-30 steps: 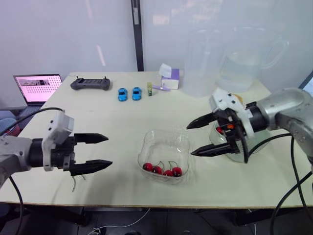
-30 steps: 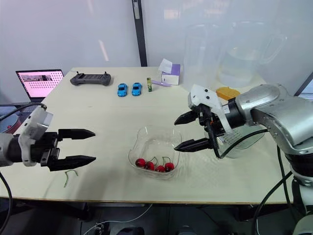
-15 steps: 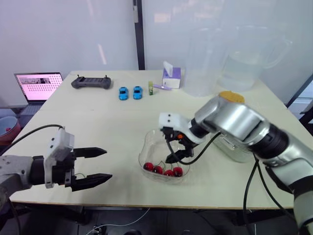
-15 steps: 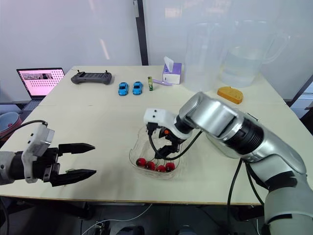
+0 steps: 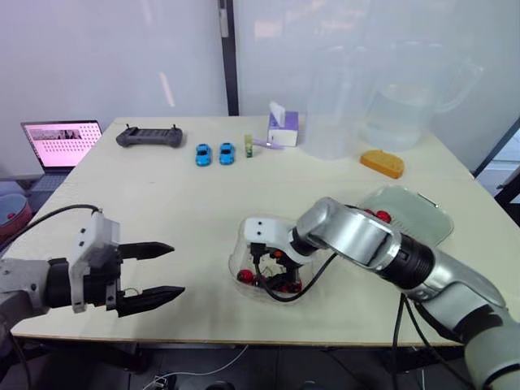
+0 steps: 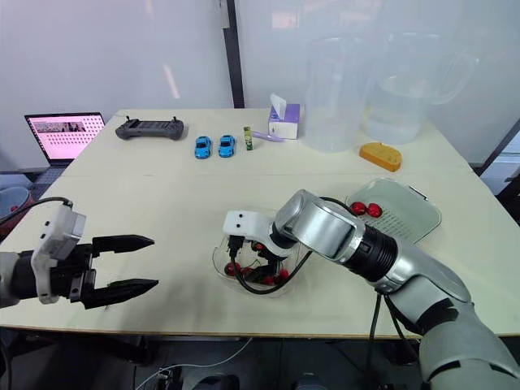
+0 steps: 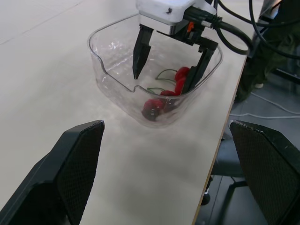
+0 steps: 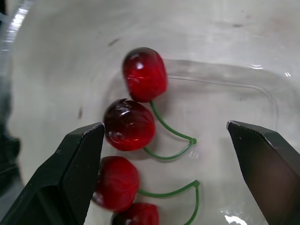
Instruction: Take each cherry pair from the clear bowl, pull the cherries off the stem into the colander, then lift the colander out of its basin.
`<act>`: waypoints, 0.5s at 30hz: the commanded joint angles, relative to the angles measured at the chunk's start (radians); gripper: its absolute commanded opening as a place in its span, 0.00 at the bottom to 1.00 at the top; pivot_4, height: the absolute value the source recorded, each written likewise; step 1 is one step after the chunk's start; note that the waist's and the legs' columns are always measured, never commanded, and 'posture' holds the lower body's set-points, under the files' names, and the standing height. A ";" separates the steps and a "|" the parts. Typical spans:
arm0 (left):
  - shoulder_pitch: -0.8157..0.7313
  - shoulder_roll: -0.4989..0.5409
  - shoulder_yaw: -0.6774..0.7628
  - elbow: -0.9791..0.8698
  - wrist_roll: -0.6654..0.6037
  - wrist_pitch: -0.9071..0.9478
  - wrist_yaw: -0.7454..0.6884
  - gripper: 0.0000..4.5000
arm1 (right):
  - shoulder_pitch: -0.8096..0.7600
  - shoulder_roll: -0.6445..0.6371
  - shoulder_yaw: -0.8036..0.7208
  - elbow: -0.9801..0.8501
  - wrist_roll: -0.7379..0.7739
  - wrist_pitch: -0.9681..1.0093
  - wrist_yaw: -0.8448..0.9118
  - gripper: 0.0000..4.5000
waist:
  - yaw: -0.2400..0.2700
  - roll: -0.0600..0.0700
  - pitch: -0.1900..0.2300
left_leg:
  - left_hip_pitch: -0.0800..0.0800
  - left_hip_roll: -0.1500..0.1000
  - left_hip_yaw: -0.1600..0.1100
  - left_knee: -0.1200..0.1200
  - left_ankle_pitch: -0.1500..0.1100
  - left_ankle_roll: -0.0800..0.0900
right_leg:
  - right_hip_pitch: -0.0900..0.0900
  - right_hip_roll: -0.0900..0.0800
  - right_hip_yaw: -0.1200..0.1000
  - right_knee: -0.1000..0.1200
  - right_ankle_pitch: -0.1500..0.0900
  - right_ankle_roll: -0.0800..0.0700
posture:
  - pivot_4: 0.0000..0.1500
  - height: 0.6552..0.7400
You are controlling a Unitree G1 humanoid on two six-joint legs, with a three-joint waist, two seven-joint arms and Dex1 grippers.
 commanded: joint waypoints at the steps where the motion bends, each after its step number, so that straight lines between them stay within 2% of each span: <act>1: -0.021 0.013 0.011 -0.002 0.000 -0.012 0.000 0.99 | -0.004 0.015 0.000 0.012 -0.046 -0.038 -0.024 1.00 | 0.000 0.000 0.000 | 0.000 0.000 0.000 0.000 0.000 0.000 | 0.000 0.000 0.000 0.000 0.000 0.000 | 1.00 1.00; 15: -0.060 0.010 -0.027 0.010 0.008 -0.007 0.008 0.99 | -0.007 0.010 -0.040 0.005 -0.083 -0.049 -0.026 1.00 | -0.001 0.000 0.000 | 0.000 0.000 0.000 0.000 0.000 0.000 | 0.000 0.000 0.000 0.000 0.000 0.000 | 1.00 1.00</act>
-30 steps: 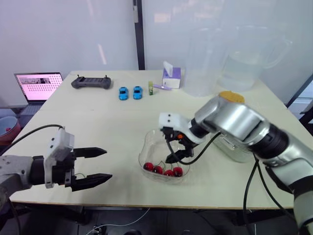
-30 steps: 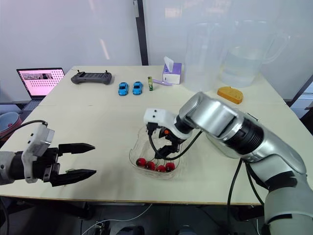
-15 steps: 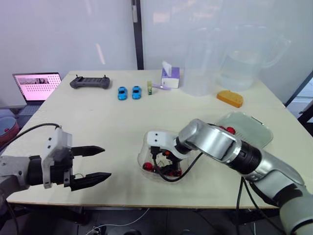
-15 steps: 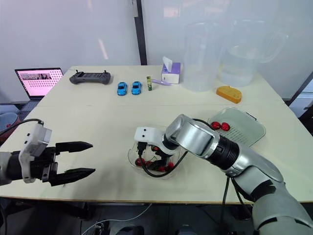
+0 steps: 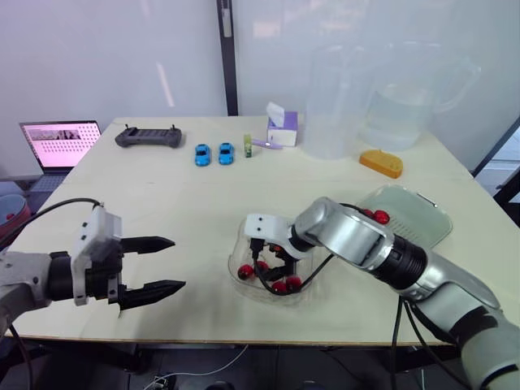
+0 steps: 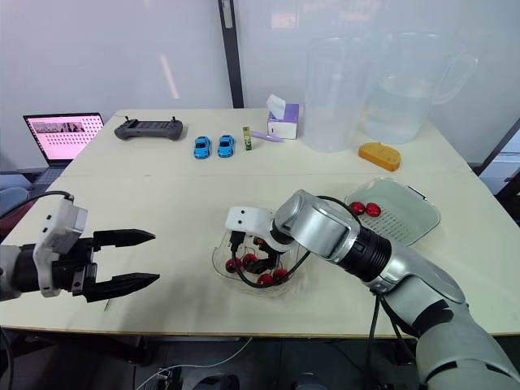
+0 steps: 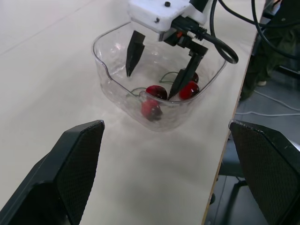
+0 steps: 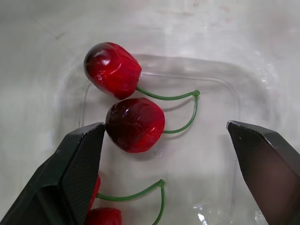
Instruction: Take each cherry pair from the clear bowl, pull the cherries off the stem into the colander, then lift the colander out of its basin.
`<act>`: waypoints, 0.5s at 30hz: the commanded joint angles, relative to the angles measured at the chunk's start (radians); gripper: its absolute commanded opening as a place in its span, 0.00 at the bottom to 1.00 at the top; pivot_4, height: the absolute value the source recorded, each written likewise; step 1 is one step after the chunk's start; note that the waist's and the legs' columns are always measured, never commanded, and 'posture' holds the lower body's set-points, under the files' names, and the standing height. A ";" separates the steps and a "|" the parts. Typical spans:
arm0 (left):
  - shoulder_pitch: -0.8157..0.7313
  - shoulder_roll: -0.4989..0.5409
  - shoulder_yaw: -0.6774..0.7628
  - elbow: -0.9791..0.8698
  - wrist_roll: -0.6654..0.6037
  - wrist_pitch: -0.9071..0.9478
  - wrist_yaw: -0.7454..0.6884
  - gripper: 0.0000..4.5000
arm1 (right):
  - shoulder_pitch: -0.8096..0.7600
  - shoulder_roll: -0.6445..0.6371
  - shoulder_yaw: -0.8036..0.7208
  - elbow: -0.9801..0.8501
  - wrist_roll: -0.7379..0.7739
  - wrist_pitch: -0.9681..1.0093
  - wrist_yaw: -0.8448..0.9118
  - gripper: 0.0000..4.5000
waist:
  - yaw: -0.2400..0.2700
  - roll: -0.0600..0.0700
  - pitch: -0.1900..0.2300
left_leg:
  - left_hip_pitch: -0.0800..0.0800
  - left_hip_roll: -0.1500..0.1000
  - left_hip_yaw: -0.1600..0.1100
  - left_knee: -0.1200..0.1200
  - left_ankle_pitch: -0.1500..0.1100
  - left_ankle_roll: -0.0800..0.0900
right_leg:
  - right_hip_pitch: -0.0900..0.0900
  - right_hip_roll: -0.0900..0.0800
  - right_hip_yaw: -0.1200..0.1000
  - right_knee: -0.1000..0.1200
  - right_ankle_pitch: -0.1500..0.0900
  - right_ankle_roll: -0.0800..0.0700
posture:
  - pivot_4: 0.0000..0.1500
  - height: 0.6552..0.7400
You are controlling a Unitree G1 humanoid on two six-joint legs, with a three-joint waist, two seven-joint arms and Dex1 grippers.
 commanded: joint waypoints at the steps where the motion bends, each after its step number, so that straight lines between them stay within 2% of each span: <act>1: -0.018 0.007 -0.004 -0.009 0.000 -0.008 0.005 0.99 | -0.009 0.001 -0.040 -0.041 -0.001 0.002 0.007 1.00 | 0.000 0.000 0.000 | 0.000 0.000 0.000 0.000 0.000 0.000 | 0.000 0.000 0.000 0.000 0.000 0.000 | 1.00 1.00; 8: -0.027 0.013 -0.019 0.016 0.024 -0.022 -0.009 0.99 | 0.018 0.019 -0.037 -0.046 -0.013 0.023 -0.021 1.00 | 0.000 0.000 0.000 | 0.000 0.000 0.000 0.000 0.000 0.000 | 0.000 0.000 0.000 0.000 0.000 0.000 | 1.00 1.00; 12: -0.034 0.017 -0.025 0.028 0.036 -0.029 -0.018 1.00 | 0.022 0.024 -0.042 -0.055 -0.001 0.057 -0.026 0.71 | 0.000 0.000 0.000 | 0.000 0.000 0.000 0.000 0.000 0.000 | 0.000 0.000 0.000 0.000 0.000 0.000 | 1.00 1.00; 15: -0.038 0.016 -0.029 0.030 0.041 -0.031 -0.022 1.00 | 0.028 0.032 -0.043 -0.061 0.005 0.073 -0.034 0.71 | 0.000 0.000 0.000 | 0.000 0.000 0.000 0.000 0.000 0.000 | 0.000 0.000 0.000 0.000 0.000 0.000 | 1.00 1.00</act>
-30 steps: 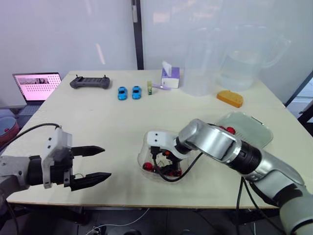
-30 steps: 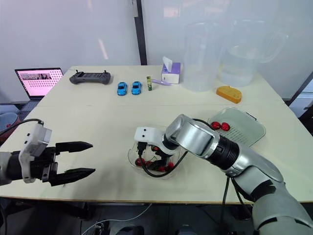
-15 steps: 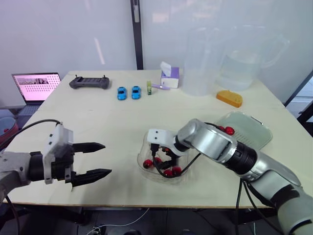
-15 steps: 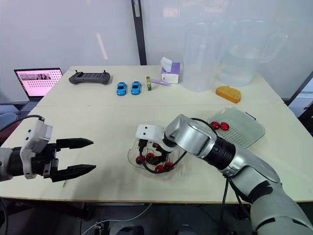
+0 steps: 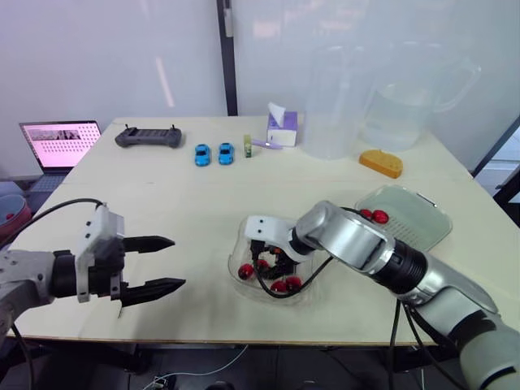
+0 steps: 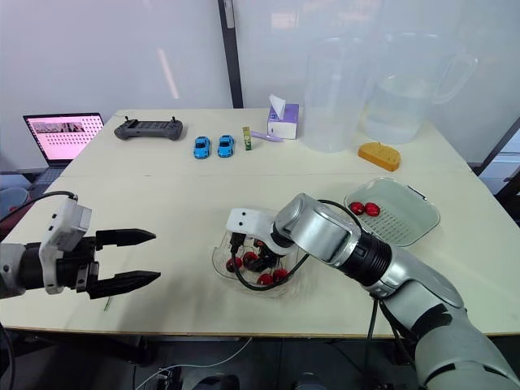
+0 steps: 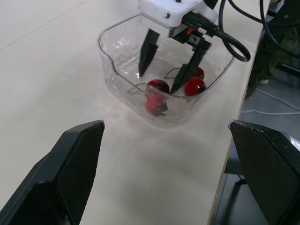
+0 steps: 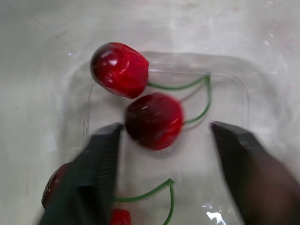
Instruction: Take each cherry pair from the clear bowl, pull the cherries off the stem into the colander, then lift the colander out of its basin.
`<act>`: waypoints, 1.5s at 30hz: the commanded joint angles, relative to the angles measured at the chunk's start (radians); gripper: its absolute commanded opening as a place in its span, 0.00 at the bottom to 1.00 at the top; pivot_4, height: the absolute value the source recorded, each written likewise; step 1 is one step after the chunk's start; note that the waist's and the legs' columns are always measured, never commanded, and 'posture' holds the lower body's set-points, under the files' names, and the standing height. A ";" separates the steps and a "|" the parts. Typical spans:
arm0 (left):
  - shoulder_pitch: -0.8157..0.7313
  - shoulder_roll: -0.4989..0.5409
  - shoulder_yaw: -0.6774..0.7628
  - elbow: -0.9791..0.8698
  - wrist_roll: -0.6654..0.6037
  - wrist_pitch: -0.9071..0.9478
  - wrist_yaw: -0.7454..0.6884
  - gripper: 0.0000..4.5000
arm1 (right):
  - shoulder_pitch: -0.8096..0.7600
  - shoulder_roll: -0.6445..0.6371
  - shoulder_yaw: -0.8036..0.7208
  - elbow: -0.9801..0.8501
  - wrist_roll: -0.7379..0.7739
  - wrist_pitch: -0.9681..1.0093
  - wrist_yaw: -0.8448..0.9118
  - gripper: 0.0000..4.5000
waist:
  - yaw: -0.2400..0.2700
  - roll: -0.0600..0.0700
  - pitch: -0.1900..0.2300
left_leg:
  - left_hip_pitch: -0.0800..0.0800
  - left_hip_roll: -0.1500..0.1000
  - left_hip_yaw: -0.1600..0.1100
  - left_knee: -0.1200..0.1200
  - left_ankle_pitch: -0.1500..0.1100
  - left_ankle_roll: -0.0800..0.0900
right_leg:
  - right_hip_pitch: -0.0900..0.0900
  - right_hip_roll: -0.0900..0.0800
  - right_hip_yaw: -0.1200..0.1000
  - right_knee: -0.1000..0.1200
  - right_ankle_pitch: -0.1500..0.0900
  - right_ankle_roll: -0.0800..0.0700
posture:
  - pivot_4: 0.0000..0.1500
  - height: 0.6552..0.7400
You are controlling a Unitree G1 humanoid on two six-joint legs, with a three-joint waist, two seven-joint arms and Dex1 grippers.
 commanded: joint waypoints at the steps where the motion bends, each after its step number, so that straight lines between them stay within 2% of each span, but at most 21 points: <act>1: -0.011 0.012 0.004 -0.005 0.004 -0.016 -0.012 1.00 | -0.002 0.016 -0.027 -0.039 0.006 0.016 -0.009 0.71 | 0.000 0.000 0.000 | 0.000 0.000 0.000 0.000 0.000 0.000 | 0.000 0.000 0.000 0.000 0.000 0.000 | 1.00 1.00; 10: -0.018 0.009 -0.004 -0.005 0.010 -0.014 -0.011 1.00 | 0.008 0.035 -0.037 -0.037 0.012 0.027 -0.023 0.71 | -0.001 0.000 0.000 | 0.000 0.000 0.000 0.000 0.000 0.000 | 0.000 0.000 0.000 0.000 0.000 0.000 | 1.00 1.00; 13: -0.025 0.007 -0.012 -0.007 0.010 -0.012 -0.006 1.00 | 0.011 0.040 -0.041 -0.033 0.012 0.022 -0.027 0.55 | -0.002 0.000 0.000 | 0.000 0.000 0.000 0.000 0.000 0.000 | 0.000 0.000 0.000 0.000 0.000 0.000 | 1.00 1.00; 15: -0.028 0.007 -0.017 -0.007 0.009 -0.012 -0.003 1.00 | 0.010 0.041 -0.043 -0.030 0.010 0.019 -0.029 0.31 | -0.003 0.000 0.000 | 0.000 0.000 0.000 0.000 0.000 0.000 | 0.000 0.000 0.000 0.000 0.000 0.000 | 1.00 1.00; 16: -0.030 0.007 -0.018 -0.007 0.009 -0.012 -0.002 1.00 | 0.008 0.039 -0.041 -0.030 0.009 0.018 -0.029 0.23 | -0.004 0.000 0.000 | 0.000 0.000 0.000 0.000 0.000 0.000 | 0.000 0.000 0.000 0.000 0.000 0.000 | 1.00 1.00; 22: -0.039 0.007 -0.030 0.001 0.009 -0.011 0.000 1.00 | -0.015 0.014 -0.043 -0.048 0.007 0.016 -0.014 0.23 | -0.011 0.000 0.000 | 0.000 0.000 0.000 0.000 0.000 0.000 | 0.000 0.000 0.000 0.000 0.000 0.000 | 1.00 1.00; 27: -0.059 -0.005 -0.030 0.019 -0.015 0.005 0.008 1.00 | -0.045 -0.063 -0.064 -0.109 0.003 -0.038 0.031 0.23 | -0.013 0.000 0.000 | 0.000 0.000 0.000 0.001 0.000 0.000 | 0.000 0.000 0.000 0.000 0.000 0.000 | 1.00 1.00; 31: -0.115 -0.035 -0.027 0.047 -0.076 0.042 0.037 1.00 | -0.009 -0.153 -0.151 -0.185 -0.006 -0.259 0.094 0.23 | -0.014 -0.001 0.000 | 0.000 0.000 -0.001 0.001 0.000 0.000 | 0.000 0.000 -0.001 0.000 0.000 0.000 | 1.00 1.00; 34: -0.208 -0.090 -0.019 0.090 -0.165 0.082 0.087 1.00 | 0.083 -0.186 -0.249 -0.222 -0.033 -0.480 0.074 0.23 | -0.010 -0.002 -0.001 | 0.000 0.000 -0.001 0.001 0.000 0.000 | 0.001 0.000 -0.001 0.000 0.000 0.000 | 1.00 1.00; 37: -0.292 -0.135 -0.025 0.132 -0.222 0.111 0.136 1.00 | 0.162 -0.185 -0.325 -0.251 -0.004 -0.522 0.077 0.23 | -0.012 -0.002 -0.001 | 0.000 0.000 -0.001 0.002 0.000 0.000 | 0.002 0.000 -0.002 0.001 0.000 0.000 | 1.00 1.00; 39: -0.334 -0.151 -0.049 0.149 -0.199 0.102 0.156 1.00 | 0.224 -0.169 -0.379 -0.278 0.003 -0.538 0.047 0.23 | -0.012 -0.003 -0.002 | 0.000 0.000 -0.001 0.002 0.000 0.000 | 0.002 0.000 -0.002 0.001 0.000 0.001 | 1.00 1.00; 42: -0.378 -0.181 -0.067 0.155 -0.247 0.137 0.179 1.00 | 0.334 -0.144 -0.454 -0.347 -0.042 -0.627 -0.050 0.23 | -0.014 -0.003 -0.002 | 0.000 0.000 -0.001 0.003 0.000 0.000 | 0.002 0.000 -0.002 0.002 0.000 0.001 | 1.00 1.00; 45: -0.454 -0.228 -0.084 0.193 -0.281 0.157 0.228 1.00 | 0.390 -0.102 -0.480 -0.355 -0.207 -0.799 -0.230 0.23 | -0.015 -0.003 -0.002 | 0.000 -0.001 -0.001 0.003 0.000 0.000 | 0.002 0.000 -0.002 0.003 0.000 0.001 | 1.00 1.00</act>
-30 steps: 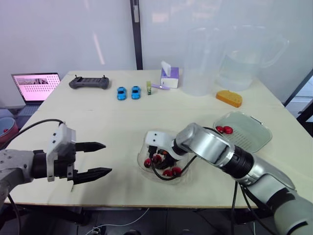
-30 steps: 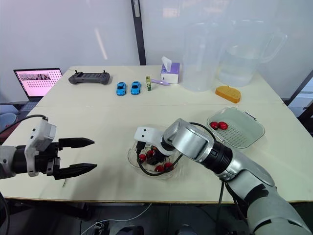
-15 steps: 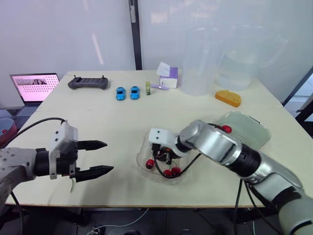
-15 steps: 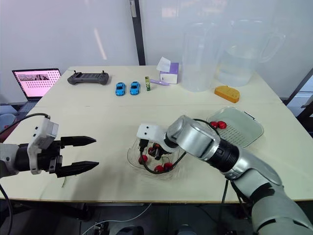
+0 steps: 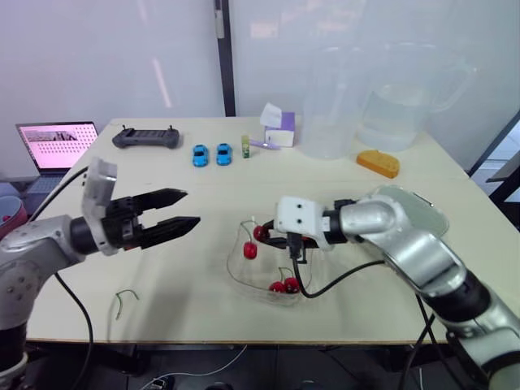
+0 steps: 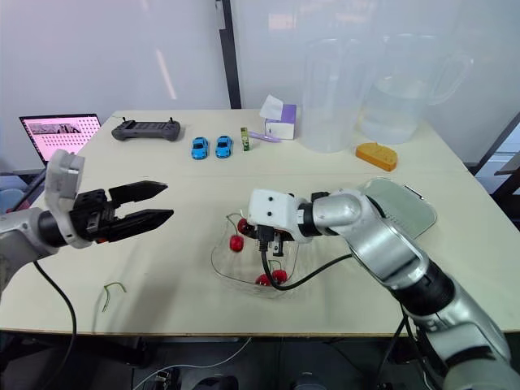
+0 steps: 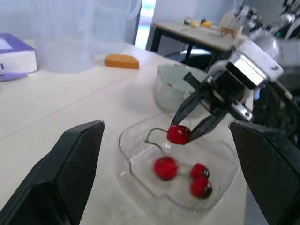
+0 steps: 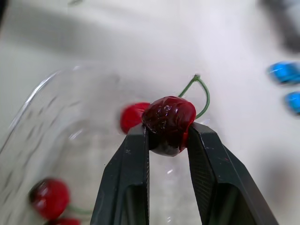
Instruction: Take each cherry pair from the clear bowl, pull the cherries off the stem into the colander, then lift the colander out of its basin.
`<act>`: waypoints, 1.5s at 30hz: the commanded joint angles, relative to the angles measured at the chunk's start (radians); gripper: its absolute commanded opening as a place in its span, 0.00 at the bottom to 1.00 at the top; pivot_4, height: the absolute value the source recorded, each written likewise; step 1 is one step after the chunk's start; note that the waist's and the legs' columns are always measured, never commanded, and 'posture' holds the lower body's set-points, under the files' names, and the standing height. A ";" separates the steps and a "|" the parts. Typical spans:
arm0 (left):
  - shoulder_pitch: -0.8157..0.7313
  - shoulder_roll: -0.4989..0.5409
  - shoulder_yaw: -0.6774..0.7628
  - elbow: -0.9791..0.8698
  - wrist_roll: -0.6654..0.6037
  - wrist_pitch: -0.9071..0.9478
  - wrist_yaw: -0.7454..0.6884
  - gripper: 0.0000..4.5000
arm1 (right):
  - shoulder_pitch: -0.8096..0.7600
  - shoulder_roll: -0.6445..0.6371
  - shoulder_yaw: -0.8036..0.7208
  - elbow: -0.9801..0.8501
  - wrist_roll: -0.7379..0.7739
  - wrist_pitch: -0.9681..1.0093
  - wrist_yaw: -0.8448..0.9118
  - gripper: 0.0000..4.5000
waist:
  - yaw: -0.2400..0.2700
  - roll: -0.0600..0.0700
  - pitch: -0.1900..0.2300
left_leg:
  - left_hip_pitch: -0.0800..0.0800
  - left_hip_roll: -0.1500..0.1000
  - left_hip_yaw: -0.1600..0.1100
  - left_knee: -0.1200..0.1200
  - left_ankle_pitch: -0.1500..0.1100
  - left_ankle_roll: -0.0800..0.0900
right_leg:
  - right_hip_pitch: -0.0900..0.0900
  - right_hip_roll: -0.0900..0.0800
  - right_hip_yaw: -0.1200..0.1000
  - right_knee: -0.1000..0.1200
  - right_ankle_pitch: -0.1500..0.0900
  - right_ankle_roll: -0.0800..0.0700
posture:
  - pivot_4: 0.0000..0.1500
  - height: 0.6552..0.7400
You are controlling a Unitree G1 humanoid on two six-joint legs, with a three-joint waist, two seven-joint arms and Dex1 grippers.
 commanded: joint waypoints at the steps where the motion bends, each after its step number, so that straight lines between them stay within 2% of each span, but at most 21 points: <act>1: -0.101 -0.044 -0.006 0.037 -0.057 0.017 0.066 1.00 | 0.007 0.073 -0.072 -0.026 -0.159 -0.170 -0.214 0.23 | -0.002 0.000 0.000 | 0.000 0.000 0.000 0.001 0.000 0.000 | 0.000 0.000 0.000 0.001 0.000 0.000 | 1.00 1.00; 9: -0.353 -0.188 -0.030 0.141 -0.057 -0.009 0.219 1.00 | 0.116 0.177 -0.068 -0.012 -0.421 -0.422 -0.472 0.23 | -0.005 -0.003 -0.002 | 0.000 -0.001 0.000 0.003 0.001 -0.001 | -0.001 0.000 0.000 0.007 0.000 0.000 | 1.00 1.00; 16: -0.440 -0.229 -0.065 0.159 -0.051 0.007 0.219 1.00 | 0.144 0.257 -0.050 0.001 -0.608 -0.530 -0.595 0.23 | -0.009 -0.003 -0.002 | 0.001 -0.002 0.000 0.002 0.001 -0.001 | -0.002 0.002 0.001 0.008 0.000 0.000 | 1.00 1.00; 23: -0.444 -0.281 -0.133 0.151 0.010 -0.016 0.254 1.00 | 0.137 0.312 -0.048 0.027 -0.666 -0.590 -0.595 0.23 | -0.007 -0.004 -0.002 | 0.001 -0.001 0.000 0.003 0.001 -0.001 | -0.001 0.002 0.001 0.008 0.000 0.000 | 1.00 1.00; 31: -0.463 -0.350 -0.139 0.133 0.002 -0.020 0.306 1.00 | 0.126 0.335 -0.053 0.056 -0.660 -0.647 -0.562 0.23 | -0.008 -0.004 -0.002 | 0.001 -0.002 0.000 0.003 0.001 -0.001 | -0.001 0.002 0.001 0.008 0.000 0.000 | 1.00 1.00; 34: -0.473 -0.383 -0.137 0.140 0.000 -0.029 0.320 0.80 | 0.121 0.336 -0.055 0.067 -0.657 -0.670 -0.552 0.22 | -0.007 -0.004 -0.002 | 0.001 -0.002 0.000 0.003 0.001 -0.001 | -0.001 0.002 0.001 0.008 0.000 0.000 | 1.00 1.00; 41: -0.469 -0.381 -0.120 0.126 -0.033 -0.010 0.330 0.03 | 0.124 0.334 -0.073 0.077 -0.661 -0.695 -0.540 0.22 | -0.007 -0.004 -0.002 | 0.001 -0.002 0.000 0.003 0.001 -0.001 | -0.001 0.002 0.001 0.008 0.000 0.000 | 1.00 1.00; 45: -0.459 -0.369 -0.115 0.124 -0.048 -0.003 0.329 0.01 | 0.128 0.337 -0.080 0.074 -0.665 -0.694 -0.536 0.22 | -0.007 -0.004 -0.002 | 0.001 -0.001 0.000 0.003 0.001 -0.001 | -0.001 0.002 0.001 0.008 0.000 0.000 | 1.00 1.00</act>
